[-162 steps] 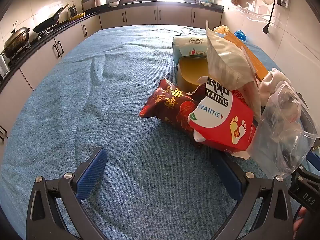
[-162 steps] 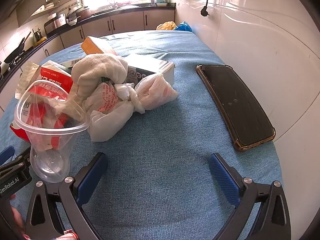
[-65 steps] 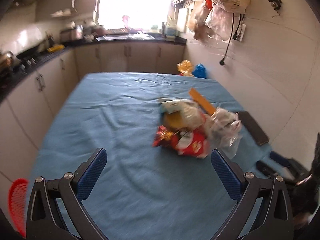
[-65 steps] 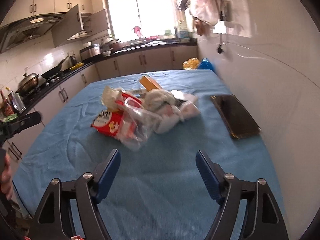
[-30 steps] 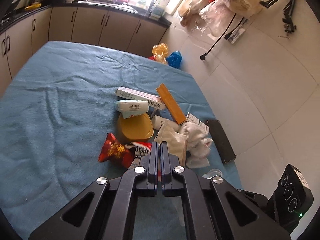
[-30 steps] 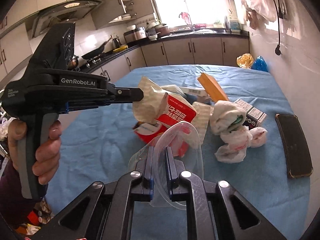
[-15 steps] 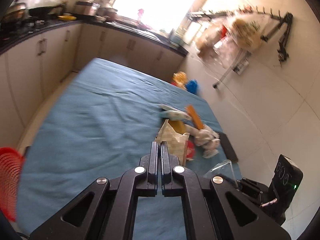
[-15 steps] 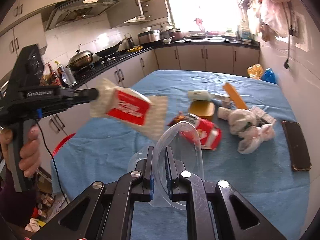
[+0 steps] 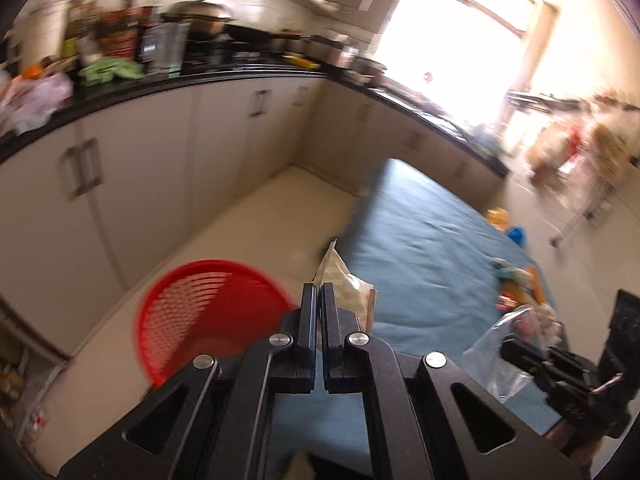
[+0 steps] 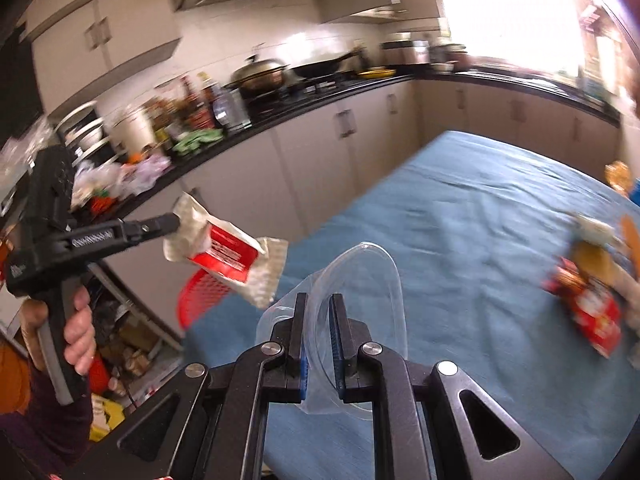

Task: Collect trash
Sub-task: 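Carry the cup and wrapper to the red basket and open both tools, then return both tools to the trash pile on the table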

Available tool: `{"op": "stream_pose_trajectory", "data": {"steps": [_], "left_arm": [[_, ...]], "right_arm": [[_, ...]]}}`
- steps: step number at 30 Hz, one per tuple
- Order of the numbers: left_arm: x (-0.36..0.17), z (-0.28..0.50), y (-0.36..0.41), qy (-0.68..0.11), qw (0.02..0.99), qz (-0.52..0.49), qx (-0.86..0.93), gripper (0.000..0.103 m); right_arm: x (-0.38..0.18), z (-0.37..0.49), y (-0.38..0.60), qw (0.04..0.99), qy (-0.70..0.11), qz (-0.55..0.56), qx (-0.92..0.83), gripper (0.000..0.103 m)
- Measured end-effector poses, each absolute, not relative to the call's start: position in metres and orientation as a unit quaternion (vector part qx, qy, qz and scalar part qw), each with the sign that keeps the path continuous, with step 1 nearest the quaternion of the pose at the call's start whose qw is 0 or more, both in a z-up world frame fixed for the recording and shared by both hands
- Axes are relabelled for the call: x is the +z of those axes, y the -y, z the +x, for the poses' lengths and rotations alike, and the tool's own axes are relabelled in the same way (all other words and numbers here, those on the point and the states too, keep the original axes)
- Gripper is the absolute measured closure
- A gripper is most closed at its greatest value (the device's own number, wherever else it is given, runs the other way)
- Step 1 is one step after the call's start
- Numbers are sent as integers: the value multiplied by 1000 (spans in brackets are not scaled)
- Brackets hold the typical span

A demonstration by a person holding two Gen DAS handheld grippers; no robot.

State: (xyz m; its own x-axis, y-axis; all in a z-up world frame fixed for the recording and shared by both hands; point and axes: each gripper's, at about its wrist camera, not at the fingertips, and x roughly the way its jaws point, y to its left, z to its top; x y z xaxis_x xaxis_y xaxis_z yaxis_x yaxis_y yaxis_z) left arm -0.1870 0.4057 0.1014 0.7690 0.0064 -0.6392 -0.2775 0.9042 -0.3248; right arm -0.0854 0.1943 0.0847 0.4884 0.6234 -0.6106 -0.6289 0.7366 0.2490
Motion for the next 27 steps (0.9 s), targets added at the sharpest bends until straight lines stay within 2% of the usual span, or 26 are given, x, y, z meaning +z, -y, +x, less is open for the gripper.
{"op": "stream_pose_trajectory", "data": {"steps": [6, 12, 14, 15, 16, 17, 18, 20, 22, 26, 27], "left_arm": [[69, -197, -458, -344, 904, -217, 131, 101], [53, -201, -477, -348, 897, -219, 161, 99], [49, -203, -483, -347, 896, -223, 163, 89], [48, -203, -485, -346, 896, -228, 162, 76], [47, -204, -486, -344, 896, -230, 163, 70], [47, -206, -486, -342, 896, -231, 165, 61], [47, -207, -485, -338, 897, -231, 167, 59], [47, -206, -485, -338, 897, -231, 168, 58], [48, -207, -483, -337, 896, -233, 170, 51], [56, -207, -472, -332, 900, -219, 178, 46], [59, -207, -467, -330, 902, -213, 179, 41]], "right_arm": [[76, -69, -284, 837, -365, -16, 407, 92], [60, -50, -350, 818, -384, -20, 427, 92], [55, -47, -362, 813, -389, -18, 432, 91], [52, -44, -366, 810, -394, -15, 435, 91], [49, -40, -369, 807, -398, -9, 436, 90], [45, -36, -372, 804, -404, -3, 436, 83], [43, -33, -373, 802, -409, 1, 436, 77], [40, -29, -372, 801, -414, 11, 433, 54], [39, -30, -368, 804, -411, 14, 430, 51], [42, -32, -348, 811, -407, 15, 419, 49], [42, -32, -342, 815, -405, 16, 414, 48]]}}
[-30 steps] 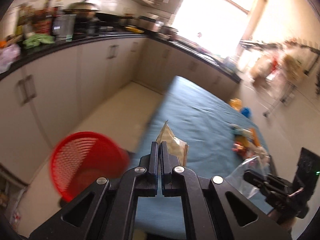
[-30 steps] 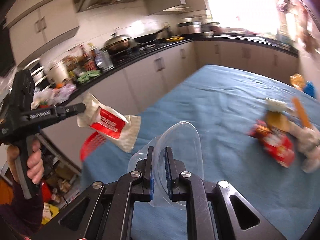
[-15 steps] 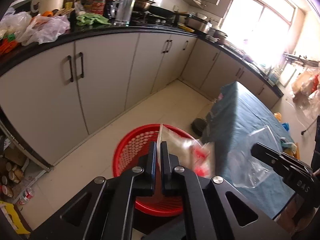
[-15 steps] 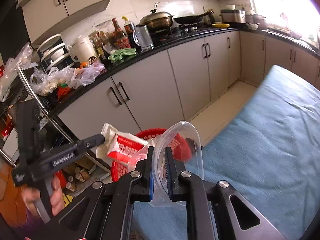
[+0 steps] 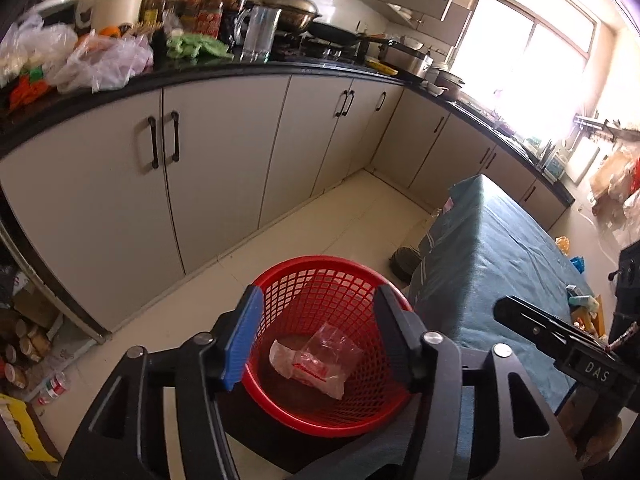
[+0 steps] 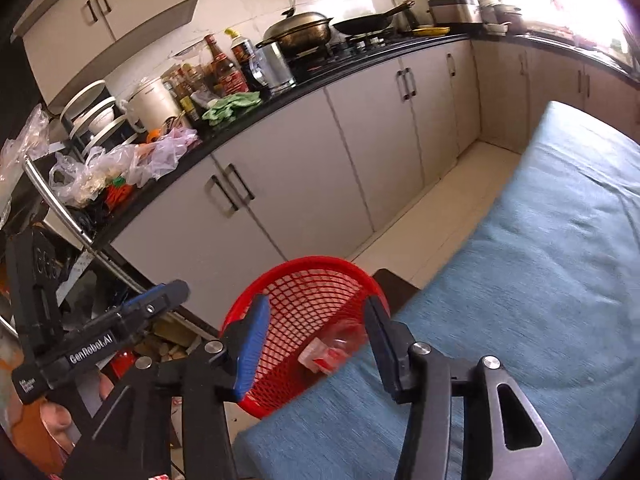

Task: Collect trash
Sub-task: 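Return both tools to the trash pile on the table, then grasp the white tissue bundle with the right tool while the left tool grasps the tissue pack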

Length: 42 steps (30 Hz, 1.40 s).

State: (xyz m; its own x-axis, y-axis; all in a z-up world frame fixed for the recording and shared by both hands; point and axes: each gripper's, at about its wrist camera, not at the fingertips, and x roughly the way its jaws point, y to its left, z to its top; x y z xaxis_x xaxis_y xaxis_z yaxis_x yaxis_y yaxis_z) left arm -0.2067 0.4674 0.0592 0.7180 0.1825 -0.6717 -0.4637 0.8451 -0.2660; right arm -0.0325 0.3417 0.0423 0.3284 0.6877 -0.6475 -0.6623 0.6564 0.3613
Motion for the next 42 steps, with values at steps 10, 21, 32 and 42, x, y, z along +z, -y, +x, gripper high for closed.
{"op": "stream_pose_trajectory", "data": {"steps": [10, 21, 32, 42], "left_arm": [[101, -188, -362, -312, 936, -123, 110, 22], [120, -126, -209, -343, 934, -91, -53, 22], [117, -5, -83, -409, 894, -90, -157, 20], [80, 91, -22, -469, 862, -88, -170, 19]], "right_arm": [[44, -46, -199, 867, -387, 65, 308, 31], [39, -73, 10, 903, -380, 132, 149, 31], [36, -70, 143, 910, -360, 200, 37, 28], [17, -12, 162, 900, -374, 221, 32, 28]]}}
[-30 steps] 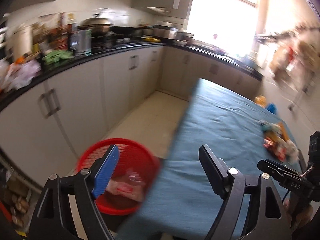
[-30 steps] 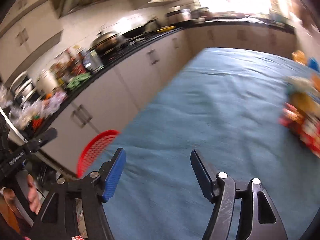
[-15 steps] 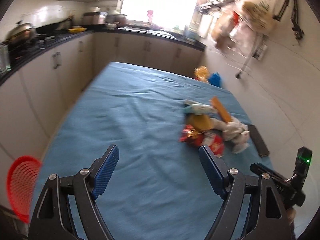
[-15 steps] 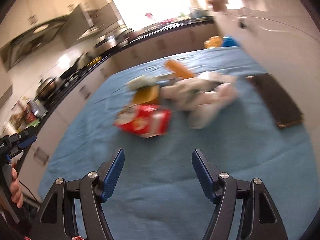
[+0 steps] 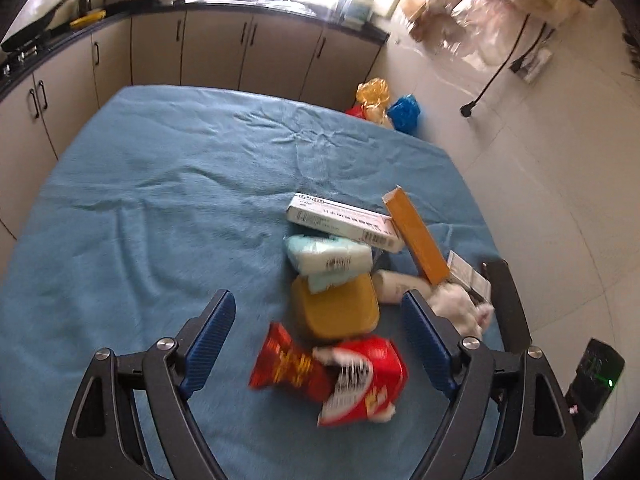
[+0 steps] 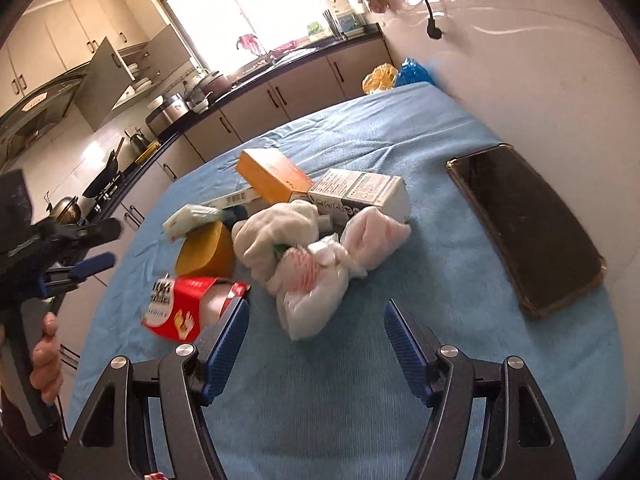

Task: Collect trash
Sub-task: 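Grasp the white tissue bundle with the right tool while the left tool grasps the tissue pack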

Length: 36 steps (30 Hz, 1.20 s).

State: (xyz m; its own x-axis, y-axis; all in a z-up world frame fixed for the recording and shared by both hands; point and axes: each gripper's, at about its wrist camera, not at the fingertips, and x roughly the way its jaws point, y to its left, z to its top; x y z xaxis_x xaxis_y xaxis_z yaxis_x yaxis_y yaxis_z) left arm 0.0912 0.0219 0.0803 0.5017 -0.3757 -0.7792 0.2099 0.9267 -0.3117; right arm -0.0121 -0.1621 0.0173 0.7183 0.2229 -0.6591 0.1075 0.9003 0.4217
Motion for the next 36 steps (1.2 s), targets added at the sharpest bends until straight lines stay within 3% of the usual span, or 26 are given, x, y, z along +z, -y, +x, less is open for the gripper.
{"op": "stream_pose_trajectory", "data": {"steps": [18, 20, 21, 22, 24, 25, 27, 36], "left_arm": [[42, 136, 6, -520, 828, -130, -166, 20], [40, 136, 4, -523, 824, -141, -168, 31], [40, 136, 4, -526, 822, -141, -170, 48], [39, 136, 5, -531, 819, -132, -171, 56], [40, 132, 5, -529, 821, -128, -173, 61], [42, 130, 5, -526, 824, -126, -172, 75], [45, 126, 2, -524, 825, -122, -174, 85], [62, 98, -17, -498, 841, -117, -178, 91]], "right_arm": [[-1, 19, 153, 890, -394, 226, 28, 30], [-1, 18, 153, 891, -394, 224, 25, 40], [-2, 18, 154, 890, -396, 225, 27, 44], [-3, 19, 154, 889, -398, 226, 30, 48], [-3, 18, 154, 887, -401, 226, 28, 53], [-3, 18, 154, 888, -401, 225, 27, 57], [-3, 16, 153, 888, -403, 222, 23, 60], [6, 0, 156, 888, -401, 225, 23, 67]]}}
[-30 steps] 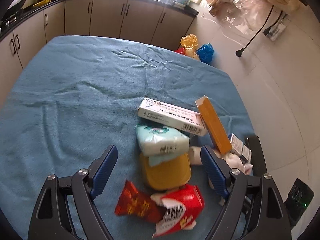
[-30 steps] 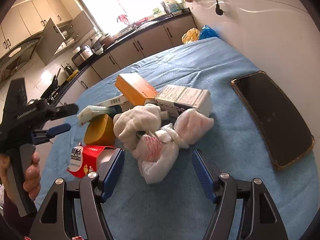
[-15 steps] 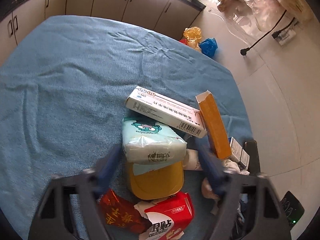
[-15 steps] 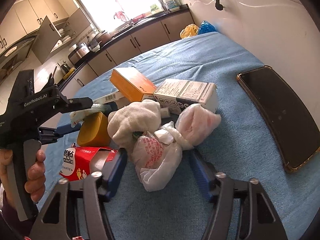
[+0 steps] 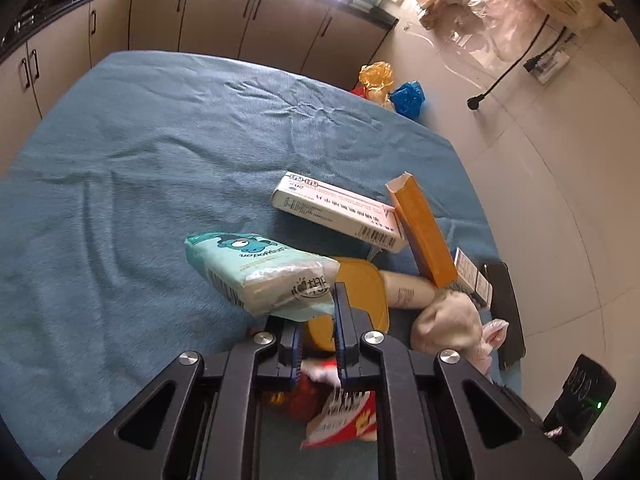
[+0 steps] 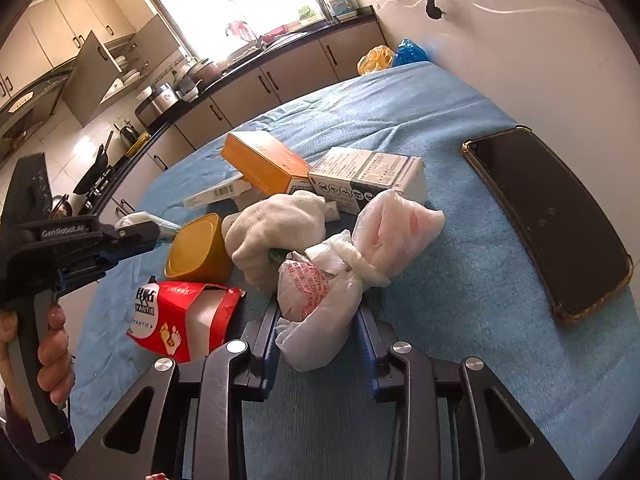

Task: Collect trash
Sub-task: 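Grasp the white tissue bundle with the right tool while the left tool grasps the tissue pack, then carry the tissue bundle and tissue pack to the red basket and release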

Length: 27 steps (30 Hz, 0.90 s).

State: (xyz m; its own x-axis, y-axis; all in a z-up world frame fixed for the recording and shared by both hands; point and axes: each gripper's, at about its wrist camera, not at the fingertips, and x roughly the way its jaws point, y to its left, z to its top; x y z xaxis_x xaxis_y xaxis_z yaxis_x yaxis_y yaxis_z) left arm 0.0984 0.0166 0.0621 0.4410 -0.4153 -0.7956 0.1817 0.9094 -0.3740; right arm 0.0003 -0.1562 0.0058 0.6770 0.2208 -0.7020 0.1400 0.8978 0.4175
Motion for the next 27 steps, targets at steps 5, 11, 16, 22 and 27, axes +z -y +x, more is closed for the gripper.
{"op": "stream_pose_trajectory", "data": {"steps": [5, 11, 16, 22, 27], "left_arm": [[76, 67, -31, -477, 854, -105, -179, 91], [92, 23, -52, -447, 872, -92, -177, 91], [107, -19, -71, -403, 899, -65, -160, 91], [116, -65, -99, -372, 916, -55, -136, 91], [116, -95, -127, -364, 923, -63, -107, 91]], "right_arm": [[13, -18, 154, 889, -397, 225, 28, 68], [25, -48, 139, 897, -388, 210, 36, 68], [32, -72, 126, 901, -381, 199, 50, 68], [39, -90, 103, 905, -376, 185, 66, 68], [45, -101, 81, 907, -373, 173, 86, 68]]}}
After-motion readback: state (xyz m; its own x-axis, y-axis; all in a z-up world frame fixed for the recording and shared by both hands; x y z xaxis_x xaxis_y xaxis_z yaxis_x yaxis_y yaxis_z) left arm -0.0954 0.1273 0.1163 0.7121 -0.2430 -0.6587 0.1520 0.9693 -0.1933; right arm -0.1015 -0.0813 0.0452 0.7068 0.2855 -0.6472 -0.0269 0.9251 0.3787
